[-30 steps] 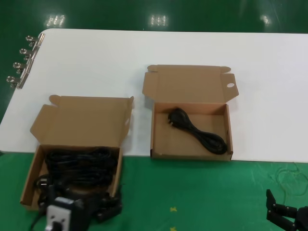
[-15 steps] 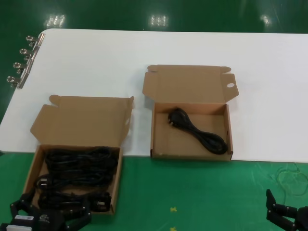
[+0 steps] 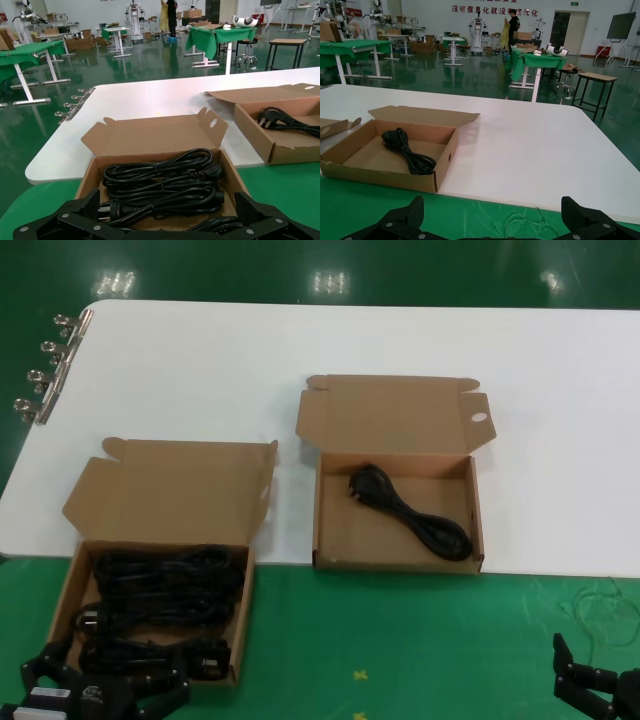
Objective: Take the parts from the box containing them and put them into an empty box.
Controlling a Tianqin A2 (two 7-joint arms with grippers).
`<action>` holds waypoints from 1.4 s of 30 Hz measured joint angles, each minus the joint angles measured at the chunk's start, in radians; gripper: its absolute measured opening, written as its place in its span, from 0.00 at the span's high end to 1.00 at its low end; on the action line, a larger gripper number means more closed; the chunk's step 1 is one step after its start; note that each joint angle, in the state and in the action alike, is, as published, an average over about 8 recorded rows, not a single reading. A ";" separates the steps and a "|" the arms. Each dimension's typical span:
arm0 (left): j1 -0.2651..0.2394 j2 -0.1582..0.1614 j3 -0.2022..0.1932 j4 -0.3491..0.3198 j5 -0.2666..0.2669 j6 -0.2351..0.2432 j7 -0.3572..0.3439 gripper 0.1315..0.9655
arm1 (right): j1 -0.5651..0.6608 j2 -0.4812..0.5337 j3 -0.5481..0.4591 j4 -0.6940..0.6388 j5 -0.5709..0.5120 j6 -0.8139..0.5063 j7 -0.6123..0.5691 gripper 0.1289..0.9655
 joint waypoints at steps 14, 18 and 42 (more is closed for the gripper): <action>0.000 0.000 0.000 0.000 0.000 0.000 0.000 0.00 | 0.000 0.000 0.000 0.000 0.000 0.000 0.000 0.00; 0.000 0.000 0.000 0.000 0.000 0.000 0.000 0.00 | 0.000 0.000 0.000 0.000 0.000 0.000 0.000 0.00; 0.000 0.000 0.000 0.000 0.000 0.000 0.000 0.00 | 0.000 0.000 0.000 0.000 0.000 0.000 0.000 0.00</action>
